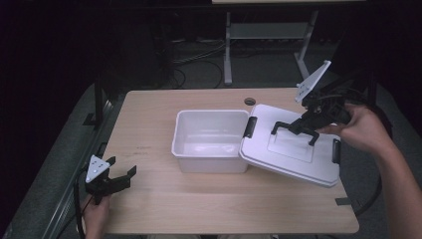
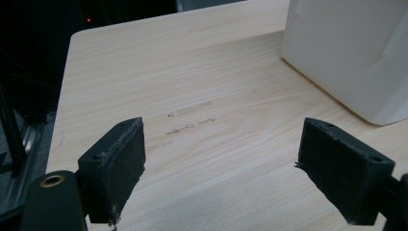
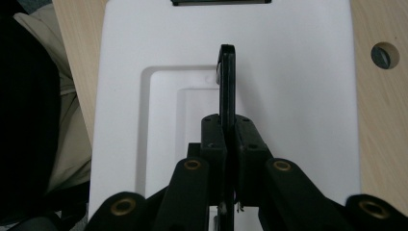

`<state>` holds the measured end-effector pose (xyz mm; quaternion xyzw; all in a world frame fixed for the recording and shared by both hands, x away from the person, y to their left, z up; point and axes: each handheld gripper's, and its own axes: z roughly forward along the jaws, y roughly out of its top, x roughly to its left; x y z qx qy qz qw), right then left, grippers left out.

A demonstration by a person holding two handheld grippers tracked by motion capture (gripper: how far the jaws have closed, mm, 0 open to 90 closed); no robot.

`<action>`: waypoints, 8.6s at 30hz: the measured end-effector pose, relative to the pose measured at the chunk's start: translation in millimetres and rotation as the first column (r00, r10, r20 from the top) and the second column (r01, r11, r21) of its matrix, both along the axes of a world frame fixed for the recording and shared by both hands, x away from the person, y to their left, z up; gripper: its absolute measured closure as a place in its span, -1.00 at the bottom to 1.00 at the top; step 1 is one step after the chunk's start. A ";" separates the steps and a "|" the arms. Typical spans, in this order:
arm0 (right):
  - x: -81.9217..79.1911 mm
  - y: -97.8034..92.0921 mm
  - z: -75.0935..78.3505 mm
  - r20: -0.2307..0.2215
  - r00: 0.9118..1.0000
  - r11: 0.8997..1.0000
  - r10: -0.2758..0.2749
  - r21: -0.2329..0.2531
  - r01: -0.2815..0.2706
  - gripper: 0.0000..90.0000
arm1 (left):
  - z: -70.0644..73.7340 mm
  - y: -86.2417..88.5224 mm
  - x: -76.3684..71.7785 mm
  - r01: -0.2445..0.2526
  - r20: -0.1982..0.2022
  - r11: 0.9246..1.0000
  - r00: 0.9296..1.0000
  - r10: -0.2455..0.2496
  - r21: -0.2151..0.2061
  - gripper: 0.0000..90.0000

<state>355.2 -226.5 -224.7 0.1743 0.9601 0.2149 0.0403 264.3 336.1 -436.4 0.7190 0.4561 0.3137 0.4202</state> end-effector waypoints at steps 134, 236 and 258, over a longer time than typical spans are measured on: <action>111.9 198.0 -48.7 -0.082 0.950 0.954 0.301 0.024 -0.300 0.86 | 0.3 6.2 5.6 0.000 0.015 1.000 1.000 0.000 -0.019 -0.64; 82.5 100.7 -54.1 -0.059 0.995 0.985 0.077 0.159 -0.067 -0.04 | -0.6 9.3 -0.8 -0.021 0.010 1.000 1.000 0.021 -0.006 -0.64; 72.5 66.2 -66.0 -0.076 0.997 0.984 0.002 0.177 0.012 -0.14 | -0.8 9.6 -0.1 -0.023 0.010 1.000 1.000 0.023 -0.006 -0.64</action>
